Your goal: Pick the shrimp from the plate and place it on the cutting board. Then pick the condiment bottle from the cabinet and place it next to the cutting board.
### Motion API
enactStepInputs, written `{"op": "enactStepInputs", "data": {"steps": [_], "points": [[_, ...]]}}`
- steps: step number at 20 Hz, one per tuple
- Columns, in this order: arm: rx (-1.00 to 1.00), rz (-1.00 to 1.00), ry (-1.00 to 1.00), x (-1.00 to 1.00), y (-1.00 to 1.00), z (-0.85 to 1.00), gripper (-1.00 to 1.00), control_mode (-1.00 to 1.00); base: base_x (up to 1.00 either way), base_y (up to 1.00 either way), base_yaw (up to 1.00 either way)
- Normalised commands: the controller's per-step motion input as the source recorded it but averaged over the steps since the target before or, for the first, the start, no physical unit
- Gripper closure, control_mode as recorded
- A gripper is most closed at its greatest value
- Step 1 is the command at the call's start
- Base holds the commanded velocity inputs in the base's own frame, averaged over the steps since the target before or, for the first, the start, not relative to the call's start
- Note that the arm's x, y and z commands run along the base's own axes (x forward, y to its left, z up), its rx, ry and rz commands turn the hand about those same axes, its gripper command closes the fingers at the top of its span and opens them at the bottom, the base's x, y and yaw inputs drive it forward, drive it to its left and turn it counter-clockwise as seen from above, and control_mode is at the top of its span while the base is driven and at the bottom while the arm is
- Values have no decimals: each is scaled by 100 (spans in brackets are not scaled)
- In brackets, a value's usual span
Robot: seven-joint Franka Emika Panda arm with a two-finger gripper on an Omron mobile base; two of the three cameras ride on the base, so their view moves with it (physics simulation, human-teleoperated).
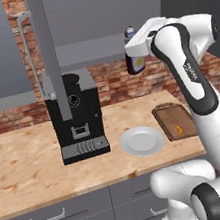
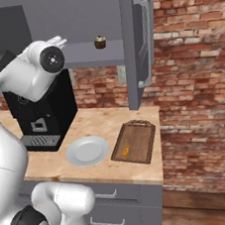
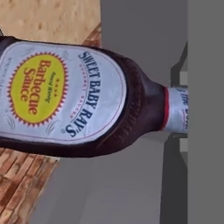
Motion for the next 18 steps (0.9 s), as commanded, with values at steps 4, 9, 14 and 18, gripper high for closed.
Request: {"op": "enactStepInputs", "data": {"steps": [4, 9, 14, 18], "points": [[0, 0, 19, -48, 9, -2, 100, -100, 0, 0, 0], [1, 0, 23, -46, 3, -6, 100, -100, 0, 0, 0], [8, 0, 18, -44, 0, -20, 100, -100, 0, 0, 0], [10, 0, 10, -43, 16, -38, 100, -100, 0, 0, 0]]}}
